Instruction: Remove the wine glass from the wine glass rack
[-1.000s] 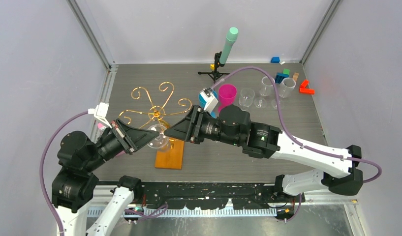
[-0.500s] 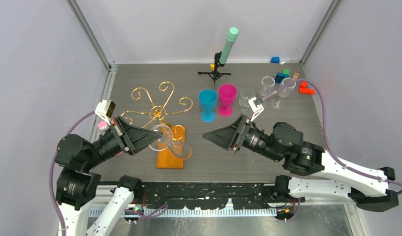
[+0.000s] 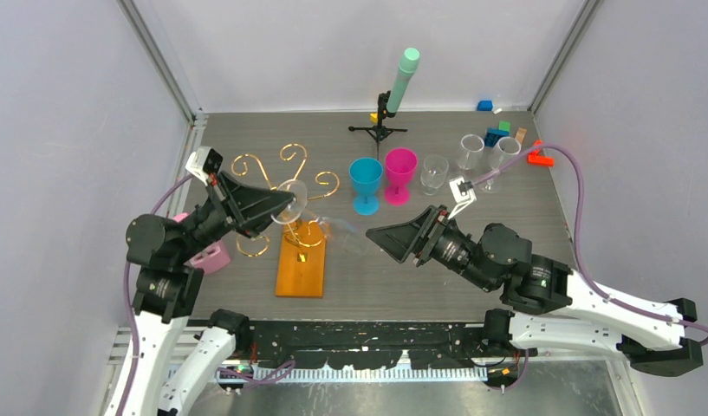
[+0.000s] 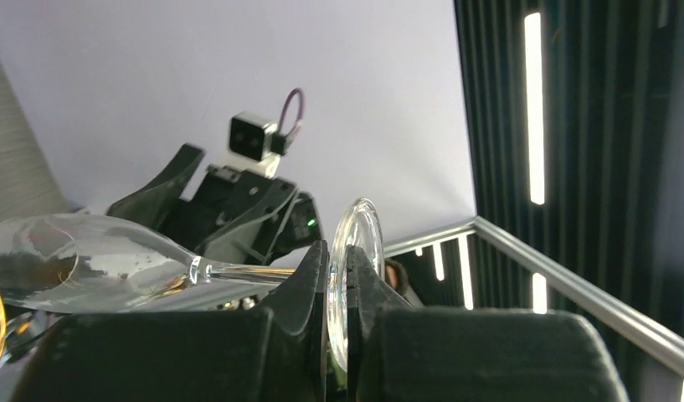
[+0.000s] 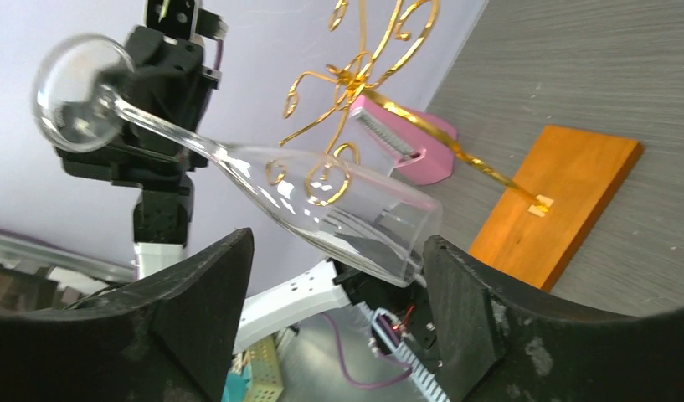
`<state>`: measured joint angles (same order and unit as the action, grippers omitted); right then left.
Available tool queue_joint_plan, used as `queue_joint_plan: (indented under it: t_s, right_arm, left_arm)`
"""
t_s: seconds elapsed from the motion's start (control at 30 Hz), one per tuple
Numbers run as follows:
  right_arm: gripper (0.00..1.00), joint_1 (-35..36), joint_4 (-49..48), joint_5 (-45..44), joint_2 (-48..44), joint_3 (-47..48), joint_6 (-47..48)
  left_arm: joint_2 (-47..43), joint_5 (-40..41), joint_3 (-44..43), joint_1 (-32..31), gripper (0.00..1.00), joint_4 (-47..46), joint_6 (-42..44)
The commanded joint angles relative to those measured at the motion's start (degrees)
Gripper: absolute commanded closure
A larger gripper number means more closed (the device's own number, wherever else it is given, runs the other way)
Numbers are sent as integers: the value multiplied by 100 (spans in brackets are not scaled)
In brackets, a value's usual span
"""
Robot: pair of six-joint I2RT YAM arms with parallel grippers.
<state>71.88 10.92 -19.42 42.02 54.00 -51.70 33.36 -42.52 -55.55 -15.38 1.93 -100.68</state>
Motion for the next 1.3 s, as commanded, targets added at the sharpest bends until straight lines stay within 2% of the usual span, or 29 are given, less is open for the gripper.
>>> queue_joint_plan:
  t_s: [0.0, 0.13, 0.33, 0.57, 0.83, 1.13, 1.27]
  right_arm:
    - [18, 2, -997, -627, -132, -539, 66]
    - [15, 2, -2159, -739, -100, -941, -18]
    - [15, 1, -3221, -695, -10, -1011, 364]
    - [25, 2, -4567, 482, 286, -975, 512]
    - [38, 2, -5236, 1679, 544, -773, 885]
    - [43, 2, -5926, 2429, 652, -771, 1693]
    - [53, 2, -5966, 2694, 717, -637, 1791]
  left_arm:
    - [315, 347, 22, -13, 100, -1747, -799]
    - [590, 549, -42, -10, 100, -2111, -998]
    - [716, 805, 55, -18, 100, -2531, -1329]
    - [719, 1092, 236, -18, 100, -2914, -1643]
    - [562, 1280, 407, -18, 100, -2918, -1796]
    - [263, 1823, 420, -18, 100, -2634, -1911]
    - [105, 2055, 510, -18, 100, -2408, -1919]
